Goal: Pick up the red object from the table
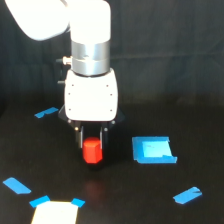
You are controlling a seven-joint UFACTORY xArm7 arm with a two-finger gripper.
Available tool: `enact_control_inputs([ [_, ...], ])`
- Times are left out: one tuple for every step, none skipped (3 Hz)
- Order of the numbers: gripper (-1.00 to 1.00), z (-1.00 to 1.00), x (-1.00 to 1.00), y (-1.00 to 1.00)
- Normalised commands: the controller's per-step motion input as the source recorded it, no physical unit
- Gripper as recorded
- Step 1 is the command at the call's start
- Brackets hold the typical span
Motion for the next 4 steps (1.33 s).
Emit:
enact_control_inputs([
  [-0.82,1.00,0.83,-0.61],
  [-0.93,1.00,0.34,-0.39],
  [-0.83,1.00,0.07,0.01],
  [-0.67,1.00,0.24,-0.37],
])
